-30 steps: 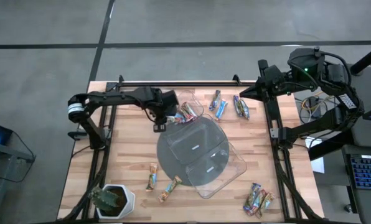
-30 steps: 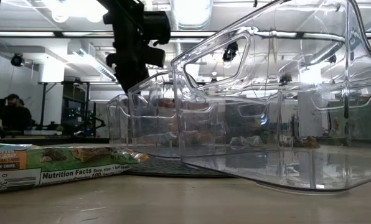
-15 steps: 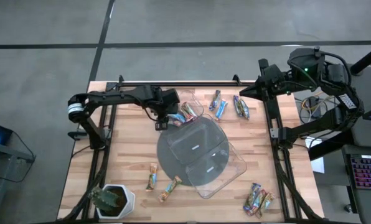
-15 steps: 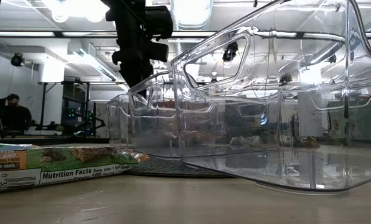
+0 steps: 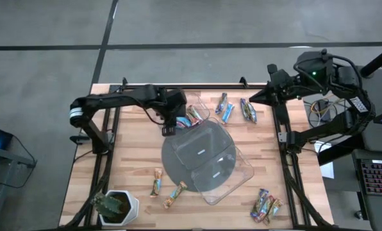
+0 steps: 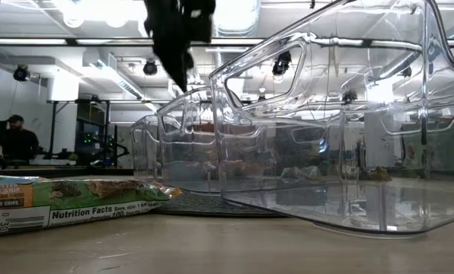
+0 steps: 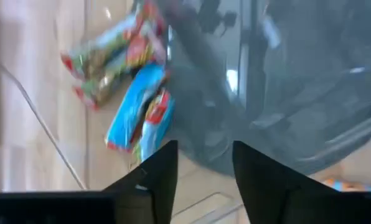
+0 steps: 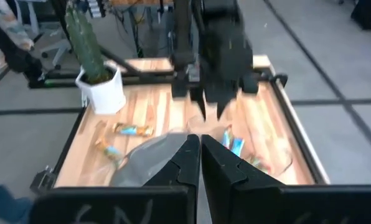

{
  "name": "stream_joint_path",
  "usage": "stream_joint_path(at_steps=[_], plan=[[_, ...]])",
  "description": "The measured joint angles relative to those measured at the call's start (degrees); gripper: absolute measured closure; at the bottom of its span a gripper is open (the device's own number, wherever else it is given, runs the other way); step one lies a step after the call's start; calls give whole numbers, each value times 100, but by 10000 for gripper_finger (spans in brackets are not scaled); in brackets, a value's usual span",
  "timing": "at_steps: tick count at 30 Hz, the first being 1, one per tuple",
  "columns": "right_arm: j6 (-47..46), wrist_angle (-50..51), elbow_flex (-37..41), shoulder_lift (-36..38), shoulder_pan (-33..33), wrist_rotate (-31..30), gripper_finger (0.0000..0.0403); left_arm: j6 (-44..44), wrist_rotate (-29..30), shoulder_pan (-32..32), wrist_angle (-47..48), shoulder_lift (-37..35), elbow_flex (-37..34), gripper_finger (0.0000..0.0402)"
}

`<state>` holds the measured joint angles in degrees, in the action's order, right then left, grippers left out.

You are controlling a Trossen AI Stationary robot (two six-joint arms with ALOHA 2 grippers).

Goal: Pick and place Granola Bars by type
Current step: Put the red granola bar into the top transparent bin

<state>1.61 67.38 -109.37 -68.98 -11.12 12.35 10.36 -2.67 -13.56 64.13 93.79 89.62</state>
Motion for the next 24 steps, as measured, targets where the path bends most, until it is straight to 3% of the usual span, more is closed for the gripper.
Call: stream_joint_path(at_steps=[11, 19, 24], plan=[[-334, 578, 0, 1, 456, 38, 394, -795, -728, 1038, -18, -7, 1774, 392], [-905, 577, 1, -4, 1280, -33, 394, -1129, -694, 1964, -425, -7, 2710, 401], [-1347, 574, 1, -13, 2073, -51, 394, -1128, -245, 2329, -417, -18, 3200, 401]])
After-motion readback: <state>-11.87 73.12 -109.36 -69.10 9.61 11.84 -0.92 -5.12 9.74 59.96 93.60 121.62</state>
